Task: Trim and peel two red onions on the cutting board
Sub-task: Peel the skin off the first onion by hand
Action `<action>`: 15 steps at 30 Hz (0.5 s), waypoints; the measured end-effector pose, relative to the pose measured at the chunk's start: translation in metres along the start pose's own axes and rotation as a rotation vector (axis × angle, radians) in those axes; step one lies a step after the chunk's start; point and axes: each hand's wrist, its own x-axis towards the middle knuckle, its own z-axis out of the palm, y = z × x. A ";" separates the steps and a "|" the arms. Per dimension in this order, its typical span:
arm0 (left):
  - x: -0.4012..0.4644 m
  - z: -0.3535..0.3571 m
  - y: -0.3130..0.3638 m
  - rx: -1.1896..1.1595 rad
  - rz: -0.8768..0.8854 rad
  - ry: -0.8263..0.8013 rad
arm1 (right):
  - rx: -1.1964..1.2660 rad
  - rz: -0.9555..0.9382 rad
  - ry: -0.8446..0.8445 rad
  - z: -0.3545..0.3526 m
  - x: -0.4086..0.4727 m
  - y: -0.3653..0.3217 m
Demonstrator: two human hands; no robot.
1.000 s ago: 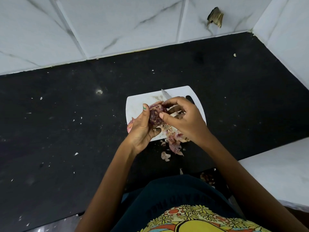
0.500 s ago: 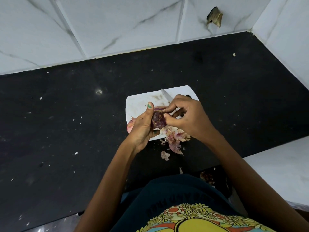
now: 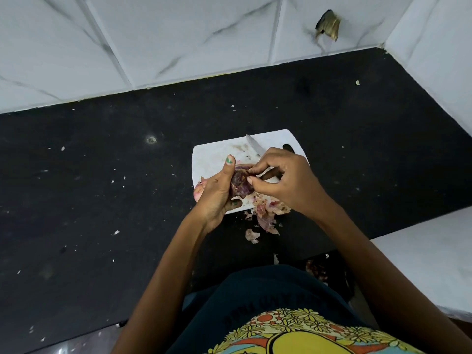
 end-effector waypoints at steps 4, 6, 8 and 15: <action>-0.001 0.001 0.000 0.017 -0.005 0.012 | -0.074 -0.061 -0.001 -0.001 0.000 -0.002; 0.000 0.001 -0.001 0.024 -0.008 0.013 | -0.140 -0.099 0.015 0.002 -0.001 -0.002; 0.001 -0.001 -0.001 0.026 -0.012 0.010 | -0.193 -0.120 0.026 0.004 -0.002 -0.003; -0.005 0.001 -0.003 -0.005 -0.041 -0.079 | 0.002 0.034 0.119 0.003 -0.002 0.002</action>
